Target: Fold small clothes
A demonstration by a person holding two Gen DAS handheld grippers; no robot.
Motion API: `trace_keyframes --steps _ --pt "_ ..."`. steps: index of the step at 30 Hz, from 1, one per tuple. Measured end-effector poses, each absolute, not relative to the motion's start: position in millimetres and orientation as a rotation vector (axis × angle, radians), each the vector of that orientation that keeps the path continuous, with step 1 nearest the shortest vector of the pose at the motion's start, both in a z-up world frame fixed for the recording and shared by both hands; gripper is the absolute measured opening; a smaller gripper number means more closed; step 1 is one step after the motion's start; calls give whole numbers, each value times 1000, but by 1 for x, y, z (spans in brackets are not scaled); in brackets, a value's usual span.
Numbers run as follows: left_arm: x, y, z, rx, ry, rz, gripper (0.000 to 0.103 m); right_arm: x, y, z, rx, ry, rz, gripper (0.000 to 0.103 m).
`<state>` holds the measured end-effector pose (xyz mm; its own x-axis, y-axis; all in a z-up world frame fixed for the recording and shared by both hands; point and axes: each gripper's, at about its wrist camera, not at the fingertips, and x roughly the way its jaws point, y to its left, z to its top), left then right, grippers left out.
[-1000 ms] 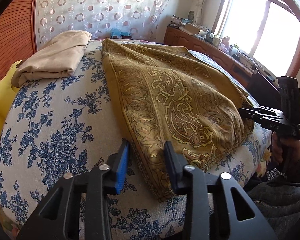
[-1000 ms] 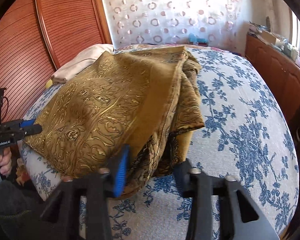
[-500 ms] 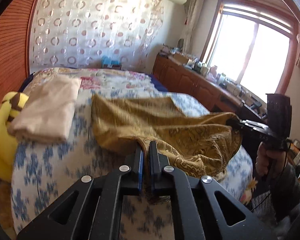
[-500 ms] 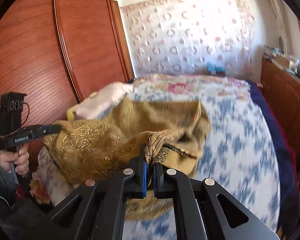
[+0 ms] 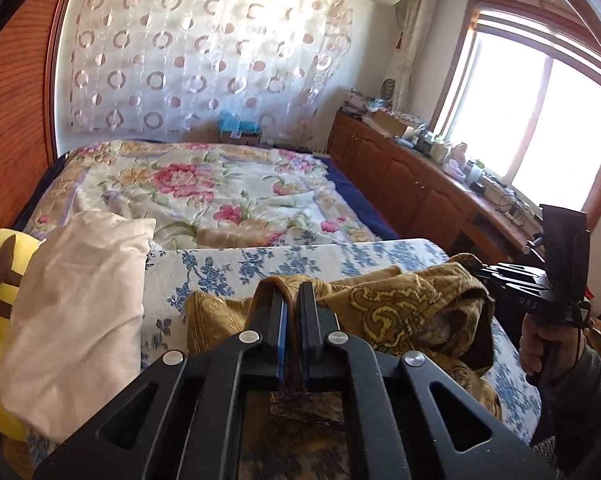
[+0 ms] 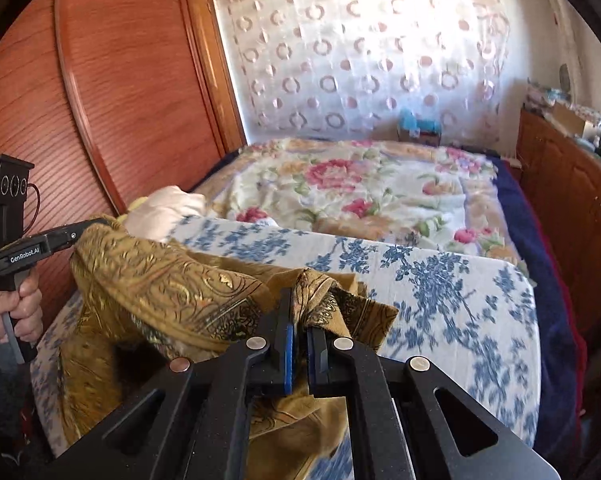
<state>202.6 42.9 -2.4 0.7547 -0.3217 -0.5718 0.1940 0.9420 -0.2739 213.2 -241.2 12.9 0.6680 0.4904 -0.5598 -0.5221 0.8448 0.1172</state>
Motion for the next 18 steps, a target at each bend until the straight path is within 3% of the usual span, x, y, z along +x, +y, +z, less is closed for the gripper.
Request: trace_keyframes --steps 16,18 --pt "258 52 -32 -211 793 -257 6 298 -205 10 -35 802 581 9" --pt "257 51 -31 -206 789 -259 11 296 -205 13 -63 801 577 14"
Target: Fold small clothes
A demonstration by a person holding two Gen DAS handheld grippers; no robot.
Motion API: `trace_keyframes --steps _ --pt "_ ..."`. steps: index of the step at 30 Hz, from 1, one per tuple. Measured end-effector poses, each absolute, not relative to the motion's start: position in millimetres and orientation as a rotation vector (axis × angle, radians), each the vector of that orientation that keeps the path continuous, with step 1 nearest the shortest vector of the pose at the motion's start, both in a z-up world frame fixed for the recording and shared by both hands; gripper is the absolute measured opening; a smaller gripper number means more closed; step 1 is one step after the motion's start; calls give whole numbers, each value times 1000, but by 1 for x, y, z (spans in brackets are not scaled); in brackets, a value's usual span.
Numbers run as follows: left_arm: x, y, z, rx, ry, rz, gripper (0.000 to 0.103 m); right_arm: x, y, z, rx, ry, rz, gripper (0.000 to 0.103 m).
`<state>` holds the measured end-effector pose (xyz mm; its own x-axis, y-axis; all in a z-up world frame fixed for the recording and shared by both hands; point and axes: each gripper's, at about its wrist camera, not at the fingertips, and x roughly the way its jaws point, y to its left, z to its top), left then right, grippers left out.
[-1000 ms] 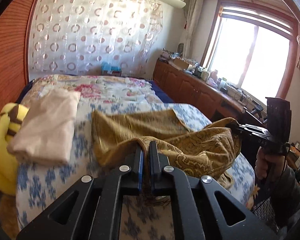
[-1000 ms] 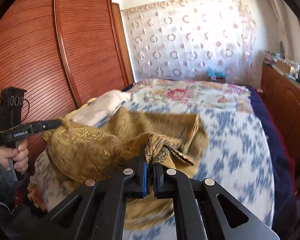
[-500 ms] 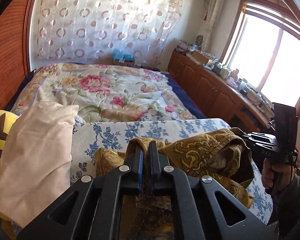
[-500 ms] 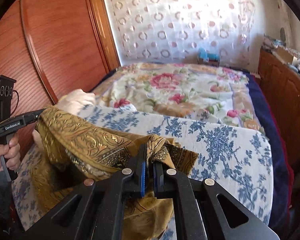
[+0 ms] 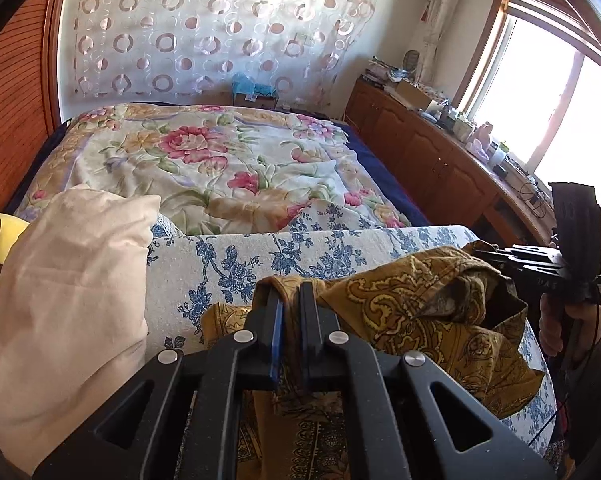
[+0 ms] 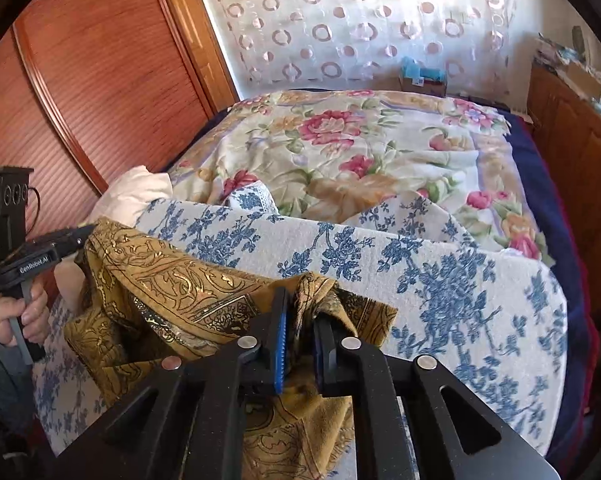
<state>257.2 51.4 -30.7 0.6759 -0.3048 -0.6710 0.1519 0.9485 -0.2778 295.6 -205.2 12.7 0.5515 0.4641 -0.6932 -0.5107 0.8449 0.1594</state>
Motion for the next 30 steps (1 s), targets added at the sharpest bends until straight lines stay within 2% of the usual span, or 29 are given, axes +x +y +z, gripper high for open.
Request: trace_keyframes --steps 2,4,5,6,11,13,14,23,30 --pt "254 51 -28 -192 775 -258 24 293 -206 16 -84 796 566 23" --pt "253 52 -25 -182 762 -258 30 290 -212 19 -67 797 559 38" --pt "252 52 -23 -180 756 -260 36 289 -217 21 -50 791 544 54" --pt "250 52 -21 -180 746 -265 42 288 -224 26 -41 770 511 62" --pt "243 50 -10 -147 727 -267 43 267 -244 42 -29 698 475 62" --pt "237 48 -8 -123 720 -270 62 251 -242 44 -69 681 473 62" --pt "234 47 -9 -119 718 -274 84 242 -240 44 -87 674 476 62" --pt "209 43 -26 -126 756 -292 85 165 -217 33 -151 690 608 62" --pt "188 47 -32 -128 766 -271 85 148 -181 18 -217 718 689 62"
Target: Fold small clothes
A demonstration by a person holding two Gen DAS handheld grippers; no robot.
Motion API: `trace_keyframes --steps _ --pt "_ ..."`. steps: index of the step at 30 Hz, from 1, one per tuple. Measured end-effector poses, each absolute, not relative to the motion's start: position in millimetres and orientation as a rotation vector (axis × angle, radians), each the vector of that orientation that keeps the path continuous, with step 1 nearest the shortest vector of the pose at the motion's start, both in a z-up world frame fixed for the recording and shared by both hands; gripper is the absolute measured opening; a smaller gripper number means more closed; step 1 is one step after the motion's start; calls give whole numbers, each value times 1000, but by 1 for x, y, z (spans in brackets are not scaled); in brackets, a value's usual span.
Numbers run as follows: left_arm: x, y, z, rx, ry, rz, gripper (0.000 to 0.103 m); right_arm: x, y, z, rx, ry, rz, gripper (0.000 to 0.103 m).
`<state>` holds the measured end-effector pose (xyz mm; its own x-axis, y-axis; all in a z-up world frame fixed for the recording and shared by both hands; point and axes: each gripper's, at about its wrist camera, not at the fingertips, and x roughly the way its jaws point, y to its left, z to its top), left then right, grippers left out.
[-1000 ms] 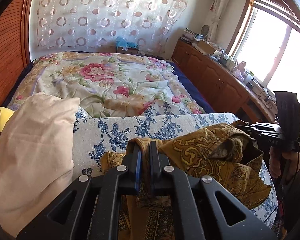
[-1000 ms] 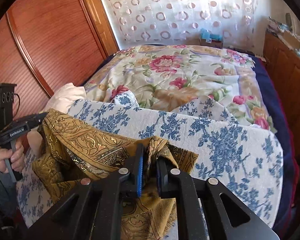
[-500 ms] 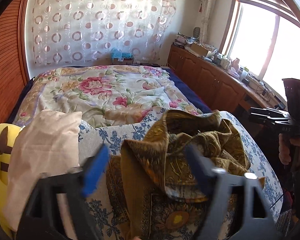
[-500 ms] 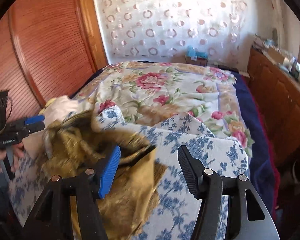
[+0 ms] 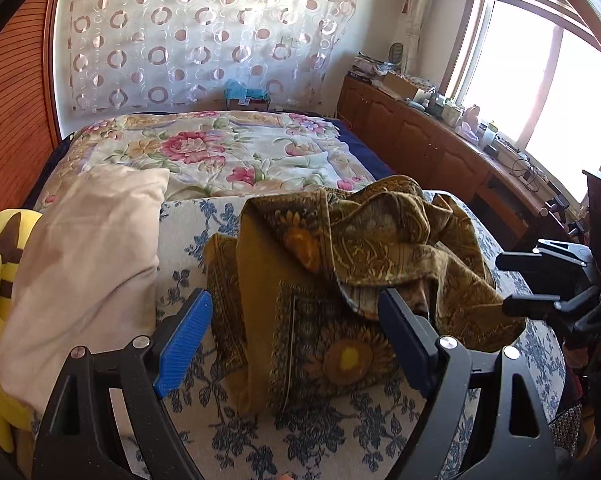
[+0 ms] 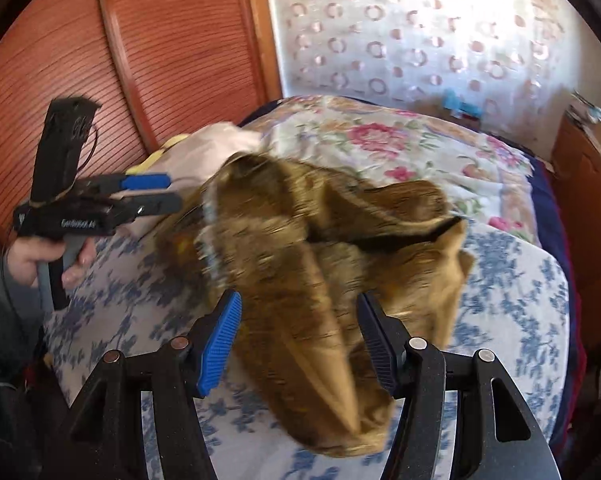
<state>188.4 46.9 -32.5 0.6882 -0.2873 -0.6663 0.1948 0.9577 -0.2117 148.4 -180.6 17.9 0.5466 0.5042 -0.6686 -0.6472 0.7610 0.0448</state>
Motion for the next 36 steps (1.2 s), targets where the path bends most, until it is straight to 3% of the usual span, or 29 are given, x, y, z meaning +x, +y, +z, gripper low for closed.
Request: trace_keyframes --steps 25,28,32,36 --pt "173 54 -48 -155 802 -259 85 144 -131 -56 -562 731 640 61" --pt "173 54 -49 -155 805 -257 85 148 -133 -57 -554 728 624 47" --pt "175 52 -51 -154 811 -260 85 151 -142 -52 -504 743 641 17" --pt "177 49 -51 -143 814 -266 85 149 -155 -25 -425 700 674 9"
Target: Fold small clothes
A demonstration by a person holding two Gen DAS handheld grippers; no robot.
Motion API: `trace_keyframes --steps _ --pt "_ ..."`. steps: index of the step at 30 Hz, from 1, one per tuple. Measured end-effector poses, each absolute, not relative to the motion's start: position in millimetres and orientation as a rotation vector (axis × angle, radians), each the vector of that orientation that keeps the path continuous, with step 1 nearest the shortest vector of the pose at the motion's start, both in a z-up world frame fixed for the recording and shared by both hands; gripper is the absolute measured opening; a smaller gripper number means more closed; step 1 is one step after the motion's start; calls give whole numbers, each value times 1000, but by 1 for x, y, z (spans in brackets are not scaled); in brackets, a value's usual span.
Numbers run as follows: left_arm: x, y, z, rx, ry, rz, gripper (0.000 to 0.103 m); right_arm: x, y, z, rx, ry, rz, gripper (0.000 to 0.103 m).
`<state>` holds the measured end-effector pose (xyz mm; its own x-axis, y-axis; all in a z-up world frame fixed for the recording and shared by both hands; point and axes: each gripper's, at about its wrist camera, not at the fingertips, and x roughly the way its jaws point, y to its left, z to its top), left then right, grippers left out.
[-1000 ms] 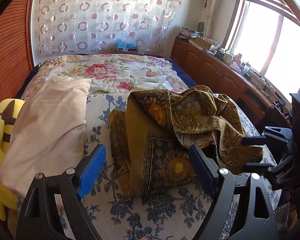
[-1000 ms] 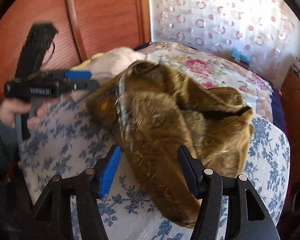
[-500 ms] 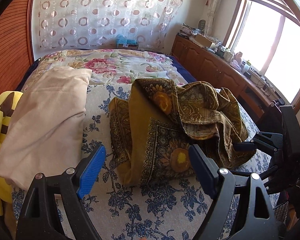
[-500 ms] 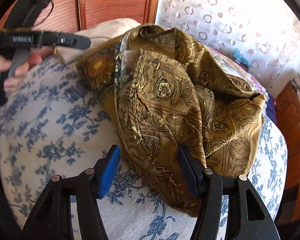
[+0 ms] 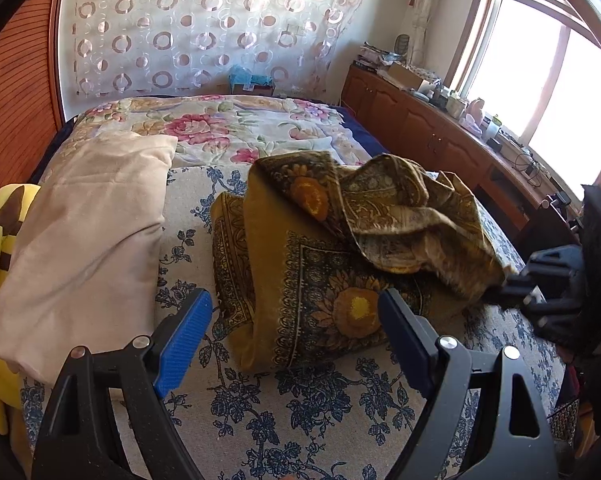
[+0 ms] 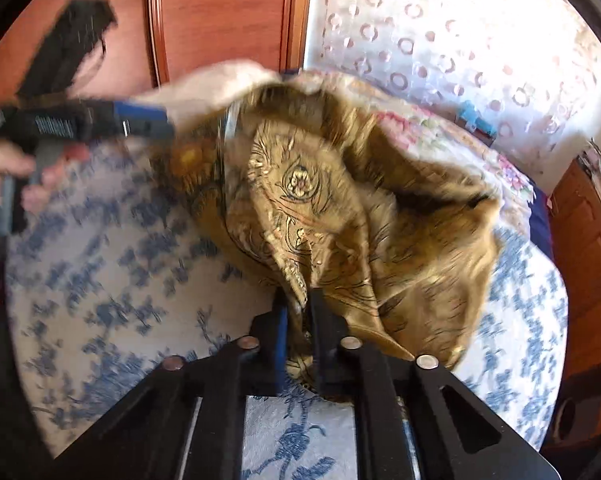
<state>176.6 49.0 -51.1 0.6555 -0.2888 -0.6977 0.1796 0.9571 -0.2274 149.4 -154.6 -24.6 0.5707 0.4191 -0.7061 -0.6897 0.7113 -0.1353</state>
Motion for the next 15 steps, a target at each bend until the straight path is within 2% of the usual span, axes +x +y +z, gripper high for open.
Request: trace_keyframes --steps 7,15 --pt "191 47 -50 -137 817 -264 85 173 -190 34 -295 581 617 5" --pt "220 39 -45 -102 806 -261 85 237 -191 39 -290 553 545 5"
